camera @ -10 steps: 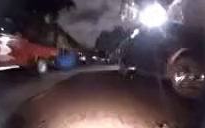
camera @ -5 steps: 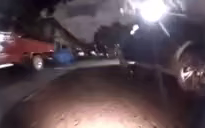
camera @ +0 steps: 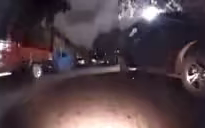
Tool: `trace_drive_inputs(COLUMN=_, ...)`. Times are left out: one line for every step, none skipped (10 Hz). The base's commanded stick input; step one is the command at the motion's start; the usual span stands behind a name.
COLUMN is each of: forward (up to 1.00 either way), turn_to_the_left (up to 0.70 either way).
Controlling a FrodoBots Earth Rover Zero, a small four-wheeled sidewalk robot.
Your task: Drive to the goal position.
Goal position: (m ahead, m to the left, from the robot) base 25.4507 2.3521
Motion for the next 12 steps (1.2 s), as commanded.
trace_drive_inputs(forward=0.3, turn_to_the_left=0.0)
trace_drive_inputs(forward=0.3, turn_to_the_left=0.0)
trace_drive_inputs(forward=0.3, turn_to_the_left=0.0)
trace_drive_inputs(forward=0.3, turn_to_the_left=0.0)
trace_drive_inputs(forward=0.3, turn_to_the_left=0.0)
trace_drive_inputs(forward=0.3, turn_to_the_left=0.0)
trace_drive_inputs(forward=0.3, turn_to_the_left=0.0)
trace_drive_inputs(forward=0.3, turn_to_the_left=0.0)
trace_drive_inputs(forward=0.3, turn_to_the_left=0.0)
trace_drive_inputs(forward=0.3, turn_to_the_left=0.0)
trace_drive_inputs(forward=0.3, turn_to_the_left=0.0)
trace_drive_inputs(forward=0.3, turn_to_the_left=0.0)
